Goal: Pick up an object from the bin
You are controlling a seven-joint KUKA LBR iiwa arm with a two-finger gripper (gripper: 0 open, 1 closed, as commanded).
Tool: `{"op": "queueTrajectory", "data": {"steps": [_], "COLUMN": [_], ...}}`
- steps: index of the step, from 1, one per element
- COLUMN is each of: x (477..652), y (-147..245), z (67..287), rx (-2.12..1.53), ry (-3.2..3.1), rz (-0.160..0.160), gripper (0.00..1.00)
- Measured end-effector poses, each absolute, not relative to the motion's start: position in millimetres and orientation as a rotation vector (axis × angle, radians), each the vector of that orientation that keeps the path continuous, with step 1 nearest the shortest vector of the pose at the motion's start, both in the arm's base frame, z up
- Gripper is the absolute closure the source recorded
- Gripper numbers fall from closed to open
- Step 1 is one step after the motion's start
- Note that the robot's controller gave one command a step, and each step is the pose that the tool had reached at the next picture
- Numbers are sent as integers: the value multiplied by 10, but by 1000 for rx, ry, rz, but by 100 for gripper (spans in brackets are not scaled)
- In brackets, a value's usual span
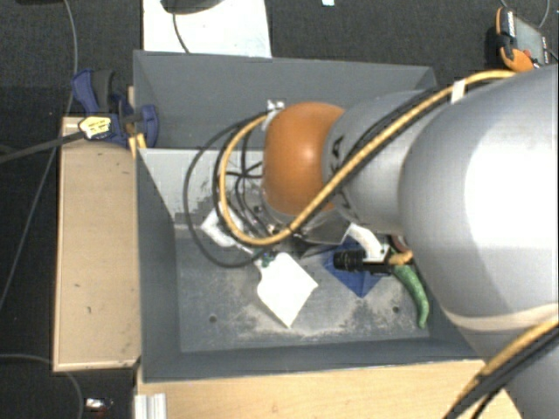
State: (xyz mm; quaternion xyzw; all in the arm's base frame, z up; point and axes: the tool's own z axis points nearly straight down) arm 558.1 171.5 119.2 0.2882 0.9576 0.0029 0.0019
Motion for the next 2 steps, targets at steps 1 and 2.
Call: {"op": "queueTrajectory", "data": {"steps": [1, 2], "x": [5581, 5581], "y": [1715, 1715], "z": [1192, 1192], "rx": [905, 906], "ry": [3004, 3004], "rz": [9, 9], "gripper": [100, 100]}}
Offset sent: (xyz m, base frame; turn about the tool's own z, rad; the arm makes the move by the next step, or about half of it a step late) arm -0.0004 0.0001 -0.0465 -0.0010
